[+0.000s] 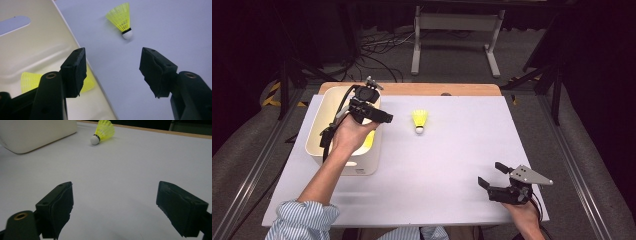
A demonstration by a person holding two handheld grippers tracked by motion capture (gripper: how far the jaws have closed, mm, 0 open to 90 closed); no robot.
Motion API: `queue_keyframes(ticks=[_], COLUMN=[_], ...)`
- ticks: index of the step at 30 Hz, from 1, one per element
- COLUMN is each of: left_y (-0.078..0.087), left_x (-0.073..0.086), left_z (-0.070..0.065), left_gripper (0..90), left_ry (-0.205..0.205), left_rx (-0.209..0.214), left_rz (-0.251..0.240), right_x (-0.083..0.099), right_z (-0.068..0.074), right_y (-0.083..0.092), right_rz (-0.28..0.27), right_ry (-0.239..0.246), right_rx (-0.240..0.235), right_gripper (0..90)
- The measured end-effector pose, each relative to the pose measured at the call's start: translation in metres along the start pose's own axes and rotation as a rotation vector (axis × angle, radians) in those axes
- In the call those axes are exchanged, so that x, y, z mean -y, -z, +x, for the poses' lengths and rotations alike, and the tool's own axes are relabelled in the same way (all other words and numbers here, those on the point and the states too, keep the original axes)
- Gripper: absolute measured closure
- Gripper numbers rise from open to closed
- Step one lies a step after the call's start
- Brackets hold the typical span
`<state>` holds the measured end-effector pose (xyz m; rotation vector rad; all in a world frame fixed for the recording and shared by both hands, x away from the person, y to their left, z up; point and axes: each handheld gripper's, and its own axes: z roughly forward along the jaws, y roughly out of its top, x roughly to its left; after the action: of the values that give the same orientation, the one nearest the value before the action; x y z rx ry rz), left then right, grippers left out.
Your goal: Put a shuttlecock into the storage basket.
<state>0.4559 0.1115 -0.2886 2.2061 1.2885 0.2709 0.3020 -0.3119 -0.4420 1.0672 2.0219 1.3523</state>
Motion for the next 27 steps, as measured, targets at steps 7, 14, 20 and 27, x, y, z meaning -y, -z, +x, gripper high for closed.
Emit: queue_keyframes(ticks=[7,14,20,27], left_y=[-0.006,-0.009,-0.014,-0.019], left_x=[-0.001,-0.002,-0.003,-0.005], left_z=[-0.007,-0.014,-0.023,-0.03], left_gripper=[39.1,39.3,38.8,38.7], left_ry=[-0.013,-0.016,-0.023,-0.036], left_rx=[0.017,0.032,0.044,0.052], left_rz=[0.008,0.007,0.01,0.017], right_x=[0.0,0.0,0.0,0.0], right_z=[0.0,0.0,0.0,0.0], right_y=[0.0,-0.001,0.0,0.0], right_rz=[0.0,0.003,0.003,0.0], right_ry=[0.0,0.0,0.0,0.0], right_rx=[-0.002,-0.003,-0.004,-0.005], right_gripper=[14.8,14.8,14.8,14.8])
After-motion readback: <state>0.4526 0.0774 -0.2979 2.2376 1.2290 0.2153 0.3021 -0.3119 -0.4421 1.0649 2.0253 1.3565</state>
